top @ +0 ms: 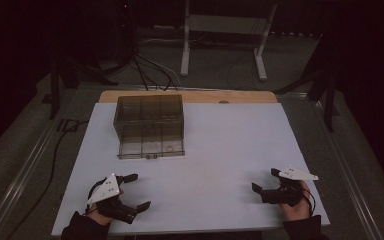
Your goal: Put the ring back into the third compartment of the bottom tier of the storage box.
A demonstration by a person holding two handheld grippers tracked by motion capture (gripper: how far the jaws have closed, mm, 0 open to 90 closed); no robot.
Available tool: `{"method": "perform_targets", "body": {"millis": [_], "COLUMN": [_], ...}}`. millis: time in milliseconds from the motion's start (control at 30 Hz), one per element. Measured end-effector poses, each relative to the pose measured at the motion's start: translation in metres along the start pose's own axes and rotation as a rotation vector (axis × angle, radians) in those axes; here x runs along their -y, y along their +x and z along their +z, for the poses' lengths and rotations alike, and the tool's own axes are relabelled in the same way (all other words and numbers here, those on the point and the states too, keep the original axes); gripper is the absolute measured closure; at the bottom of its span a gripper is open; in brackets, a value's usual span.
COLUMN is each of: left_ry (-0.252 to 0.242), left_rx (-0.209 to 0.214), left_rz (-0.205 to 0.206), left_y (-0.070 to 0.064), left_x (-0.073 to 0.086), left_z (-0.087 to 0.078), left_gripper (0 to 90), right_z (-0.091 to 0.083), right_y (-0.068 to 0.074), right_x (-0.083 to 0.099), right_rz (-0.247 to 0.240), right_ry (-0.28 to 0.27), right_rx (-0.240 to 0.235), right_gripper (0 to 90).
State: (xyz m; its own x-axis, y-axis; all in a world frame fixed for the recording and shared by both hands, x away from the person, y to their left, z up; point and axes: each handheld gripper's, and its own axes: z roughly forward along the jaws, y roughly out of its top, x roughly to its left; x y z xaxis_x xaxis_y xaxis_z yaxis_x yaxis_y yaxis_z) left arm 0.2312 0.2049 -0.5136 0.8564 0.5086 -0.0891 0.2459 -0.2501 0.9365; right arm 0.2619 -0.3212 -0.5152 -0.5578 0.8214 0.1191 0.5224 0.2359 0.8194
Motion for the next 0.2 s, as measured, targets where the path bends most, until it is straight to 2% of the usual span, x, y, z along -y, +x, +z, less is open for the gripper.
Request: {"method": "perform_targets", "body": {"millis": [200], "left_ry": [0.0], "left_rx": [0.002], "left_rz": [-0.001], "left_y": [0.0009], "left_x": [-0.0001], "left_z": [0.0002], "left_gripper": [0.6], "right_z": [0.0068], "right_y": [0.0023], "right_x": [-0.0007], "right_rz": [-0.013], "right_ry": [0.011], "right_rx": [-0.016], "right_gripper": [0.0]}}
